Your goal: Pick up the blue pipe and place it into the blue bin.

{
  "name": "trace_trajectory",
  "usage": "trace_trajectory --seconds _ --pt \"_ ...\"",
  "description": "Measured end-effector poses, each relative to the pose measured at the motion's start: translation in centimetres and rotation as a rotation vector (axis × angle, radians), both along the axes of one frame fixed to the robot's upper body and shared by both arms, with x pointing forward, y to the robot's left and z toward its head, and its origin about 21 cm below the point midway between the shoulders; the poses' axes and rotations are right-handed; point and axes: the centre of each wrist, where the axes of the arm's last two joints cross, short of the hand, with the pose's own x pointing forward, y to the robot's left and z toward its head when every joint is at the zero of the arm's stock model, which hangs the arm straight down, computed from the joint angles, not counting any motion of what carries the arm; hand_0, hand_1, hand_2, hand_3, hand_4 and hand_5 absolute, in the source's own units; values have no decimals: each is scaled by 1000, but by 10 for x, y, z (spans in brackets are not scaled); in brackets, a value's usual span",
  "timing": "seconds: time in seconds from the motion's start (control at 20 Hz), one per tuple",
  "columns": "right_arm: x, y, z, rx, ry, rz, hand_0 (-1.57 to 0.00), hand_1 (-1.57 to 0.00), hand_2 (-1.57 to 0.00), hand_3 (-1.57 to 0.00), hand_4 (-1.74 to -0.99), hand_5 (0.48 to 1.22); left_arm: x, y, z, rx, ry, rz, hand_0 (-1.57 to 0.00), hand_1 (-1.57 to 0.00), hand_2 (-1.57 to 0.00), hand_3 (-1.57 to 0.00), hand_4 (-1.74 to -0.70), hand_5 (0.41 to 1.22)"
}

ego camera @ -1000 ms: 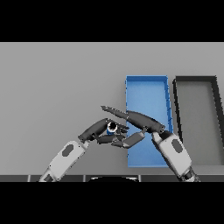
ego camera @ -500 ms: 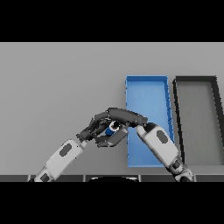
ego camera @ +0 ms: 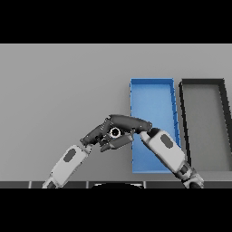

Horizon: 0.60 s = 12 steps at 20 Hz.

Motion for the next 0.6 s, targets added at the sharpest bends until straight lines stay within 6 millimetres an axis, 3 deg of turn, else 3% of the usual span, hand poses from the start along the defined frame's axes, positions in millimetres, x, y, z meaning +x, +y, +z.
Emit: trace_trajectory --seconds 0.1,0.15,0.25,0.35,0.4,0.6 --pt "0 0 1 7 6 9 -1524 -1523 -1525 -1505 -1475 1155 -3 1 1 -11 -1 9 -1516 -1512 -1388 -1503 -1727 1221" --pt "0 1 0 20 25 0 -1533 -1533 -1534 -1518 -1480 1168 -2 3 1 -19 11 11 -1435 -1354 -1221 -1333 -1648 1221" --pt "1 6 2 38 58 -5 -1547 -1546 -1548 -1537 -1487 1187 3 7 2 16 -69 1 -925 -866 -781 -853 -1415 1221" --pt "-1 4 -1 1 73 -7 -1556 -1555 -1556 -1549 -1490 1199 3 8 1 108 -106 -53 -592 -554 -500 -546 -1216 1221" --pt "-1 3 1 -6 64 -15 -1559 -1558 -1559 -1554 -1491 1204 3 11 2 133 -122 -72 -473 -443 -399 -436 -1143 1187" --pt "-2 4 -2 -1 63 -1 -1566 -1566 -1566 -1564 -1495 1214 4 14 -1 160 -150 -56 -193 -181 -163 -178 -968 849"
